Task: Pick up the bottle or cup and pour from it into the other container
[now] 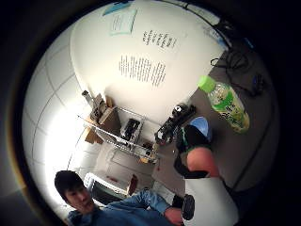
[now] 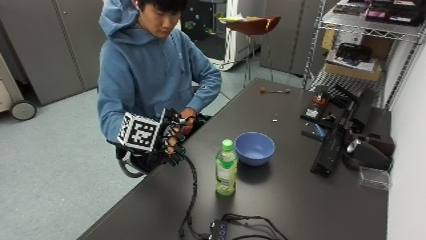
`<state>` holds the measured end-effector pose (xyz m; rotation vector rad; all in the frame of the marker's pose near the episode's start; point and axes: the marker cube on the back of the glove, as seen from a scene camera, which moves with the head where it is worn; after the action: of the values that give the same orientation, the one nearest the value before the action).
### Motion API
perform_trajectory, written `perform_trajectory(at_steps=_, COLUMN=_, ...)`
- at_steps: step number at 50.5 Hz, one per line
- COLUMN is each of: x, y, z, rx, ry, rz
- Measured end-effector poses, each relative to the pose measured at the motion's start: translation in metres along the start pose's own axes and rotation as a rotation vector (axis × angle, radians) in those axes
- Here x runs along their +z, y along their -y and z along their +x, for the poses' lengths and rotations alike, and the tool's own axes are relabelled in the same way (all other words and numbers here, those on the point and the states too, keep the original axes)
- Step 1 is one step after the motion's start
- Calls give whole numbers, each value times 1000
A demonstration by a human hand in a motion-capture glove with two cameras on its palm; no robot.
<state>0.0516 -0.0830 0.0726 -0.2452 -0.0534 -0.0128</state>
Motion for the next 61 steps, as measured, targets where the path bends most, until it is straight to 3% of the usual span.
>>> perform_trajectory(at_steps=27, x=24, y=54, z=34, rx=-61, ry=117, rz=-413)
perform_trajectory(at_steps=61, x=46, y=81, z=60, rx=-135, ry=176, rz=-709)
